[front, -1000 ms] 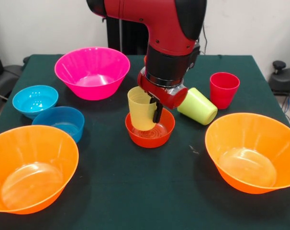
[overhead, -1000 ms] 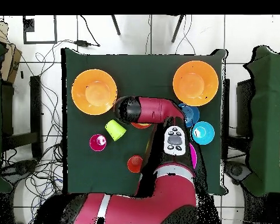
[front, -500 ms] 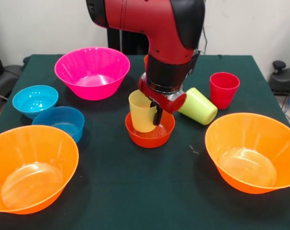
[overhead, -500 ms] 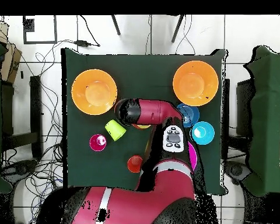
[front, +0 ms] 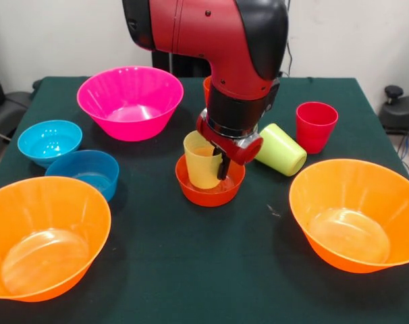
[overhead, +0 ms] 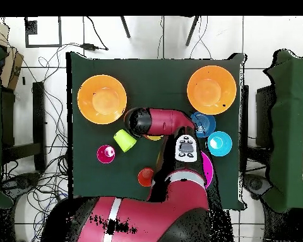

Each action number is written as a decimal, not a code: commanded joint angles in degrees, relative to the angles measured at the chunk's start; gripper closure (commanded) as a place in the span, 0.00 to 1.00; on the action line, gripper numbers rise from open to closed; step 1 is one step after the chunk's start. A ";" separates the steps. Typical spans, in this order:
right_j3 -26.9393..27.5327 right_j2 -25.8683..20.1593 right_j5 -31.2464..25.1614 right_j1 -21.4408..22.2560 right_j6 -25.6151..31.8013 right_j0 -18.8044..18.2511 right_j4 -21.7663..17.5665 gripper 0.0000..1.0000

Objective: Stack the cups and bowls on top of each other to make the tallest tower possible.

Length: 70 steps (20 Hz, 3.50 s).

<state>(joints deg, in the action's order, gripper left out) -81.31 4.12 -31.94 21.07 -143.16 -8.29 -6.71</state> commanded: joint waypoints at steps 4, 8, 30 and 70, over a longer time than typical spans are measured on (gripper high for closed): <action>4.77 -5.93 0.41 -0.23 3.45 0.53 -1.67 1.00; 5.70 -5.62 0.54 -0.88 2.94 0.91 -1.71 1.00; 6.47 -6.70 0.07 -1.18 3.38 0.70 -1.36 1.00; -2.16 -9.33 -7.98 13.32 6.82 -2.29 0.67 0.00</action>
<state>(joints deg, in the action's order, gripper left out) -81.43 2.09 -33.31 31.56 -143.16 -9.00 -6.44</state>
